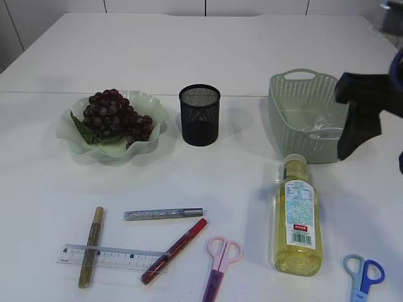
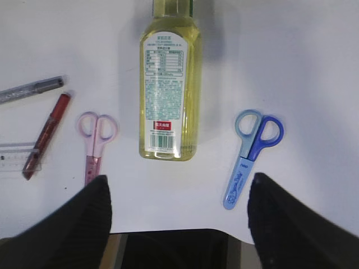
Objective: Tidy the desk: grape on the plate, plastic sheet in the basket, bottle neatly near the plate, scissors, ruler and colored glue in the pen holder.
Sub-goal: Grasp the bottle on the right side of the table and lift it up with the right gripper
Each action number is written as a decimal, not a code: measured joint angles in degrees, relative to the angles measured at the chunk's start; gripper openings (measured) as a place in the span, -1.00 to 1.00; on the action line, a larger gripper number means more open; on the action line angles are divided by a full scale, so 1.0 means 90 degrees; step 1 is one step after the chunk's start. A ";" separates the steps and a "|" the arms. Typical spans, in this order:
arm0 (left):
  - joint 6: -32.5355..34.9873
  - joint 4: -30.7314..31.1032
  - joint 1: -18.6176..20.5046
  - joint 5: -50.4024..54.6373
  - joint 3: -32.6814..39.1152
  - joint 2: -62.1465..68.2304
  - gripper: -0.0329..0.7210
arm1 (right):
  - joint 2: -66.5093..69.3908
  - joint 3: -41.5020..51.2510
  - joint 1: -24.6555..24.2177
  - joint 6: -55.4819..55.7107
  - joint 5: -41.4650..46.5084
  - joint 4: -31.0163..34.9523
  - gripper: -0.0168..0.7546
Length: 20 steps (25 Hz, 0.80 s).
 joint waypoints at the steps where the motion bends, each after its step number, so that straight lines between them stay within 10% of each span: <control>1: 0.0000 0.0000 0.0000 0.0000 0.0000 0.0000 0.00 | 0.0117 0.0000 0.0134 0.0201 -0.0023 -0.0146 0.56; 20: 0.0119 0.0142 0.0000 0.0000 0.0000 0.0000 0.00 | 0.1559 0.0003 0.0520 0.0814 -0.0509 0.0293 0.56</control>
